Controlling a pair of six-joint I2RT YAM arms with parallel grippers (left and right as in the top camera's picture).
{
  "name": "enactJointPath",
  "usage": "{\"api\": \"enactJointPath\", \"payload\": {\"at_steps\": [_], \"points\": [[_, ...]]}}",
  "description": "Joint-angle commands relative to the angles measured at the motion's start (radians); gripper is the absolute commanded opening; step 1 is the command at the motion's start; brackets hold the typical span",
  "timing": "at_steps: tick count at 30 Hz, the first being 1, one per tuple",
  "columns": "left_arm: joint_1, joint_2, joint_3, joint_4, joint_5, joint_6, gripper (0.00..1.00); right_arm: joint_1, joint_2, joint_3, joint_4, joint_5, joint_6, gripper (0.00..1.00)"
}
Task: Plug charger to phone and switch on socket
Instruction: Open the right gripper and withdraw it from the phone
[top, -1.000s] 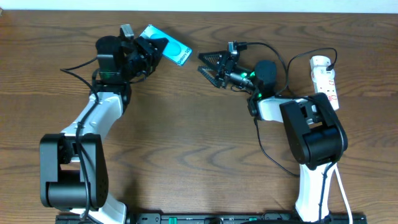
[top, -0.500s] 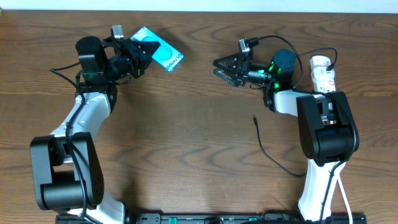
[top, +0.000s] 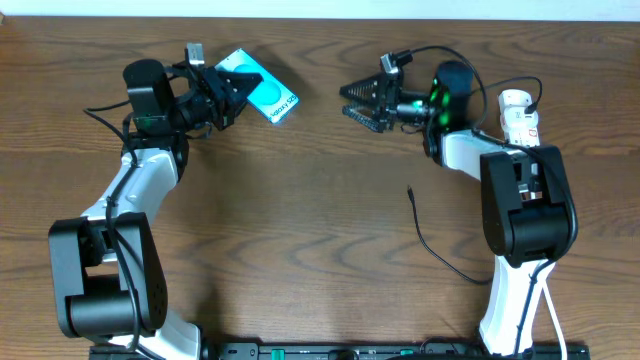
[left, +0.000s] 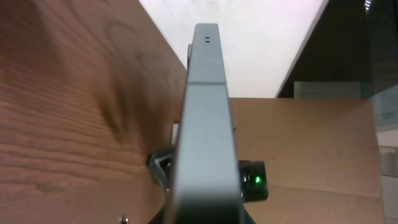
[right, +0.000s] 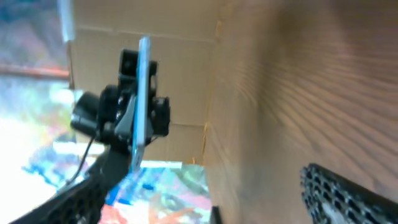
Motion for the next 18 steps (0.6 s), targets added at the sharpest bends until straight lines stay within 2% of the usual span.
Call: {"api": "enactJointPath", "payload": {"at_steps": [1,6,9,12,18], "points": [[0.002,-0.010,0.007,-0.021,0.014,0.052,0.07,-0.005,-0.017,0.050,-0.187,0.090,-0.163,0.99],[0.002,-0.010,0.007,-0.041,0.010,0.078,0.07,-0.004,-0.087,0.134,-0.802,0.365,-0.529,0.99],[0.002,-0.010,0.007,-0.041,0.005,0.090,0.07,-0.002,-0.136,0.205,-1.061,0.505,-0.673,0.99],[0.002,-0.010,0.007,-0.041,0.002,0.100,0.07,-0.002,-0.185,0.256,-1.206,0.609,-0.736,0.99],[0.002,-0.010,0.007,-0.041,0.003,0.100,0.07,-0.002,-0.277,0.293,-1.358,0.754,-0.752,0.99]]}}
